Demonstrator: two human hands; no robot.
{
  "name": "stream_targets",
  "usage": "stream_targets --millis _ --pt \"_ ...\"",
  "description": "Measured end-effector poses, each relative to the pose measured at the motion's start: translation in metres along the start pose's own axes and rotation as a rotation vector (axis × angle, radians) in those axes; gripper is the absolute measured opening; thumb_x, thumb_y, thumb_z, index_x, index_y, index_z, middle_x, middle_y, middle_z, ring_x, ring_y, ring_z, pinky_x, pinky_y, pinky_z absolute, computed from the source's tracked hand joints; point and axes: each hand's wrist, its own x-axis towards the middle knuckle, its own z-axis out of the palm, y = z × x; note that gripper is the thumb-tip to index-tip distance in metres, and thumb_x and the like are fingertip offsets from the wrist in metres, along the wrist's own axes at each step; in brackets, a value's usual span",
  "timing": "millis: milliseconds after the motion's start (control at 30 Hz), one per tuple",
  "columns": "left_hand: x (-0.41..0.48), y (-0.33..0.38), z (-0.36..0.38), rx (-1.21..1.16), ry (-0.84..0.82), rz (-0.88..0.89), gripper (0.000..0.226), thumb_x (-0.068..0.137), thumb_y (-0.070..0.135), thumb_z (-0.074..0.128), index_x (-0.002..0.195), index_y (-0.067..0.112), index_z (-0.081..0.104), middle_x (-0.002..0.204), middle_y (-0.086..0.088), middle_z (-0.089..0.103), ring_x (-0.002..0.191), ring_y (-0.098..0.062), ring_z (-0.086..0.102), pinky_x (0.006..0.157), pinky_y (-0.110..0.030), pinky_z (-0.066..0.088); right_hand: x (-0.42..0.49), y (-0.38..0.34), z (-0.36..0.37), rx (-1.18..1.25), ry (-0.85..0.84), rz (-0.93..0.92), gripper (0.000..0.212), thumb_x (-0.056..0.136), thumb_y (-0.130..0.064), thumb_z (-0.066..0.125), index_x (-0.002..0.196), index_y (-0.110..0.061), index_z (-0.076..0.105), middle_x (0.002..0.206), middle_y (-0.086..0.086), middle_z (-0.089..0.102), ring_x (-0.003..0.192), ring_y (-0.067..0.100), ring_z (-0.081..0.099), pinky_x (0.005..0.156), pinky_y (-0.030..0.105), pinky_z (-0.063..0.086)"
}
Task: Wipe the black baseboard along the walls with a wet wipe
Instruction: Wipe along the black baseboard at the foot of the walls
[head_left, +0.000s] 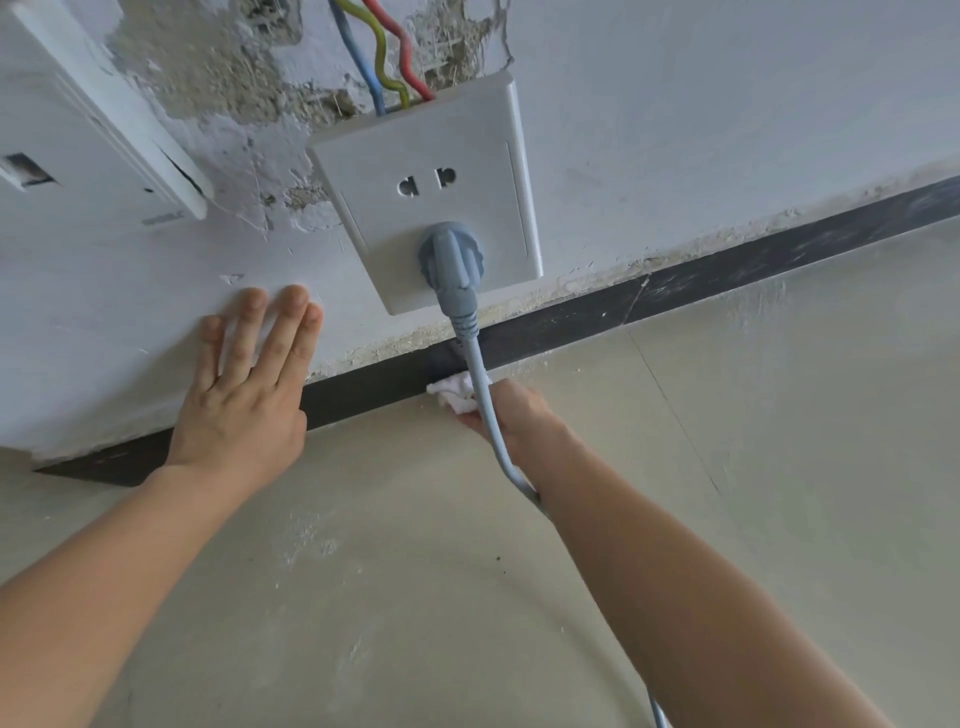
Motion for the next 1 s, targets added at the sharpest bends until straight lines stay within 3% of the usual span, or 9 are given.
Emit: stream_targets --millis 133,233,333,400,500,600,733,867,1000 --pt "0.000 0.001 0.002 -0.006 0.005 -0.006 0.094 0.067 0.009 0.040 0.151 0.010 -0.003 0.159 0.000 -0.014 0.145 -0.023 -0.017 0.117 -0.042 -0.014 0.010 -0.020 -0.016 0.081 0.138 -0.081 0.023 0.090 0.012 0.041 0.108 -0.003 0.041 0.112 0.012 0.048 0.069 0.021 0.058 0.045 0.018 0.051" --pt "0.001 0.003 0.004 -0.007 0.003 -0.016 0.095 0.067 0.009 0.042 0.151 0.010 -0.003 0.158 0.000 -0.015 0.144 -0.023 -0.018 0.116 -0.043 -0.014 0.007 -0.049 -0.050 0.227 0.279 -0.143 0.019 0.089 0.012 0.042 0.101 -0.003 0.048 0.107 0.016 0.047 0.057 0.016 0.065 0.060 0.024 0.058" --pt "0.001 0.004 0.007 -0.008 0.010 -0.021 0.097 0.066 0.007 0.045 0.150 0.009 -0.003 0.158 0.000 -0.016 0.144 -0.024 -0.019 0.116 -0.043 -0.016 -0.011 -0.071 -0.082 0.389 0.504 -0.221 0.014 0.084 0.013 0.048 0.086 0.002 0.056 0.091 0.016 0.058 0.077 0.020 0.063 0.087 0.034 0.056" --pt "0.001 0.004 0.007 -0.008 0.015 -0.019 0.098 0.066 0.006 0.046 0.150 0.008 -0.002 0.158 0.000 -0.016 0.144 -0.024 -0.019 0.115 -0.043 -0.017 -0.027 -0.076 -0.088 0.434 0.581 -0.259 0.016 0.087 0.007 0.046 0.075 -0.003 0.052 0.079 0.011 0.056 0.076 0.022 0.061 0.088 0.036 0.055" --pt "0.001 0.004 0.007 -0.003 0.022 -0.024 0.097 0.065 0.006 0.046 0.151 0.007 0.001 0.158 0.000 -0.016 0.144 -0.024 -0.019 0.115 -0.043 -0.018 -0.032 -0.059 -0.071 0.389 0.509 -0.186 0.009 0.091 -0.004 0.045 0.087 -0.002 0.053 0.082 0.011 0.053 0.065 0.020 0.055 0.077 0.036 0.058" --pt "0.002 0.004 0.006 -0.008 0.010 -0.023 0.097 0.066 0.007 0.044 0.151 0.008 -0.002 0.158 0.001 -0.016 0.144 -0.024 -0.020 0.115 -0.042 -0.018 -0.014 -0.024 -0.037 0.246 0.129 -0.018 0.033 0.085 -0.003 0.042 0.112 0.006 0.058 0.110 0.026 0.064 0.069 0.024 0.061 0.062 0.031 0.058" --pt "-0.001 0.001 0.003 -0.009 -0.005 -0.018 0.100 0.064 0.007 0.044 0.151 0.011 -0.005 0.158 0.001 -0.015 0.145 -0.023 -0.017 0.116 -0.042 -0.016 -0.007 -0.011 0.011 0.191 -0.221 0.075 0.039 0.082 0.006 0.039 0.119 0.012 0.049 0.115 0.025 0.059 0.095 0.031 0.065 0.087 0.038 0.057" --pt "0.000 0.001 -0.001 -0.018 -0.046 -0.023 0.104 0.061 0.008 0.047 0.151 0.012 -0.005 0.158 0.002 -0.015 0.145 -0.022 -0.016 0.116 -0.041 -0.015 -0.009 -0.041 0.002 0.290 -0.033 -0.030 0.022 0.085 0.011 0.037 0.099 0.010 0.053 0.093 0.022 0.058 0.068 0.026 0.064 0.057 0.029 0.058" --pt "0.001 0.003 -0.005 -0.040 -0.096 -0.038 0.111 0.062 0.002 0.058 0.151 0.012 -0.007 0.158 0.002 -0.016 0.145 -0.023 -0.016 0.116 -0.041 -0.015 -0.028 -0.063 -0.031 0.499 0.206 -0.208 0.020 0.082 0.015 0.039 0.094 0.008 0.053 0.102 0.023 0.057 0.073 0.027 0.063 0.064 0.030 0.061"
